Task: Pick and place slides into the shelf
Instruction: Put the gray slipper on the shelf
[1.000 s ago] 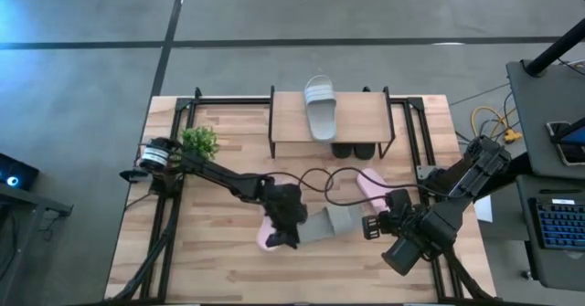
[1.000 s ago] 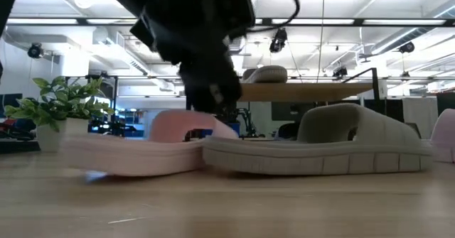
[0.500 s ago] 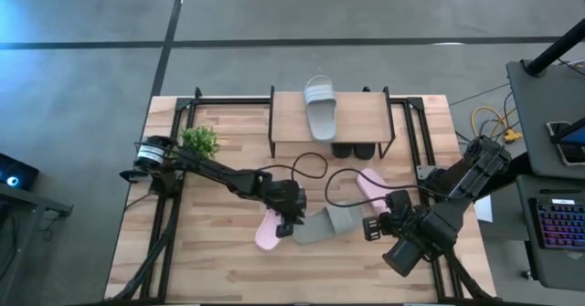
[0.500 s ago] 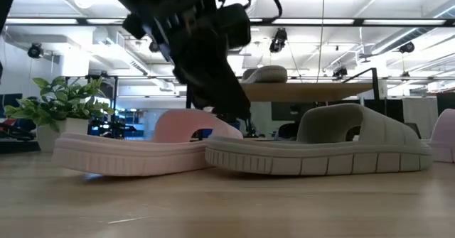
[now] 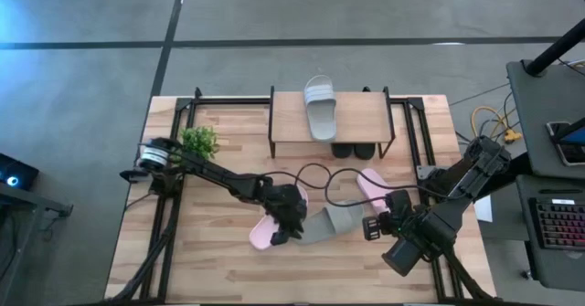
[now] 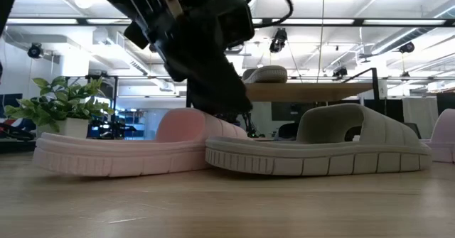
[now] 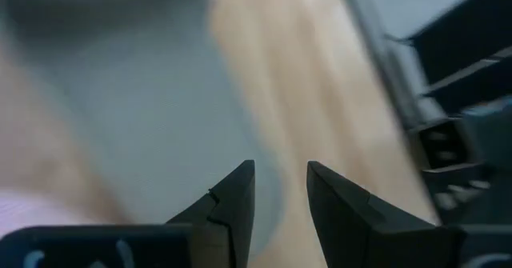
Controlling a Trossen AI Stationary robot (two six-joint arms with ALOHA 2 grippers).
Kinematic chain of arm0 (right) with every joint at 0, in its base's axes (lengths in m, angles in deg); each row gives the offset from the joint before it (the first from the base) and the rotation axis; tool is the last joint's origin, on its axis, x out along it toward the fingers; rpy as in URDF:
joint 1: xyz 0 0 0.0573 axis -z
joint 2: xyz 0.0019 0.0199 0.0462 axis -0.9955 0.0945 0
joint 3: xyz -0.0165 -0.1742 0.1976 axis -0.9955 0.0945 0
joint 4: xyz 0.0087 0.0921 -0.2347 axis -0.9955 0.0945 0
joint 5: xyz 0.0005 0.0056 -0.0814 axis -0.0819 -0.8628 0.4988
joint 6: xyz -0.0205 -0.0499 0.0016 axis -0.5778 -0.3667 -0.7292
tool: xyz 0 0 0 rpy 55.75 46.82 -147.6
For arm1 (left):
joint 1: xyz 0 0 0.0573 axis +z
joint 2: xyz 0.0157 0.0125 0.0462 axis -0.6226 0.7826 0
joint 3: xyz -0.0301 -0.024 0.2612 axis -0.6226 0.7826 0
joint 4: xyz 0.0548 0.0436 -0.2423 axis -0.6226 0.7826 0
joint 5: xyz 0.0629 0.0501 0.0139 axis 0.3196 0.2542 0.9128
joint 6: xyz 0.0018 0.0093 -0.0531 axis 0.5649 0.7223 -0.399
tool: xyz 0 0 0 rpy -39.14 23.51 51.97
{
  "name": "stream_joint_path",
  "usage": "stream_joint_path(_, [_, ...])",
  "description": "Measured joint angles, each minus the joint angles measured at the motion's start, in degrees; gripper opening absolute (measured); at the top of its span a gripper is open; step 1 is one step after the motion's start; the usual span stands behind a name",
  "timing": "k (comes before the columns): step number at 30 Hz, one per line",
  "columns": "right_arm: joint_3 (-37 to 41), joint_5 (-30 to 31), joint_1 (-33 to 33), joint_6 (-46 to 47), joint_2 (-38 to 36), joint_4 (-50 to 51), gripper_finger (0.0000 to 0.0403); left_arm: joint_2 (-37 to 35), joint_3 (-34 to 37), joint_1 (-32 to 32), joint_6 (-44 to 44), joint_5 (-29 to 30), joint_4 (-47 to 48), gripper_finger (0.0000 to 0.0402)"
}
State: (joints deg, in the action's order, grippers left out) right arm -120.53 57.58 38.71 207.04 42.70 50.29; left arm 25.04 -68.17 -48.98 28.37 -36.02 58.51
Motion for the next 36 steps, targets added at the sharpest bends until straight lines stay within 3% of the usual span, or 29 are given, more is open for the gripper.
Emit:
stream_joint_path(5, [0.0, 0.0, 0.0, 0.6, 0.0, -0.7, 0.0009, 0.7, 0.0, 0.0, -1.2, -7.6, -2.4, 0.0099])
stream_joint_path(9, [0.3, 0.5, 0.0, 0.5, 0.0, -5.0, 0.0009, 0.4, 0.0, 0.4, 0.9, -6.5, -0.2, 0.0099])
stream_joint_path(14, [4.2, 0.7, 0.3, -2.7, 0.3, -16.2, 0.0009, -3.6, 0.0, 1.1, 6.8, 6.8, 10.3, 0.0099])
stream_joint_path(18, [7.1, 0.2, 0.2, -2.2, 2.5, -19.2, 0.0009, -9.4, 0.1, 0.7, 13.2, 17.3, 22.7, 0.0099])
stream_joint_path(23, [7.5, -0.4, 1.4, -6.9, 5.3, -25.6, 0.0011, -18.4, 0.7, -0.3, 13.7, 29.1, 35.1, 0.0099])
stream_joint_path(29, [4.3, -8.2, 6.0, -19.9, 10.4, -26.1, 0.0054, -29.7, 4.6, -1.3, 6.7, 35.0, 39.4, 0.0099])
stream_joint_path(36, [-1.5, -9.5, 11.0, -23.0, 14.2, -22.1, 0.0139, -41.6, 14.5, -1.8, -5.6, 36.2, 40.4, 0.0099])
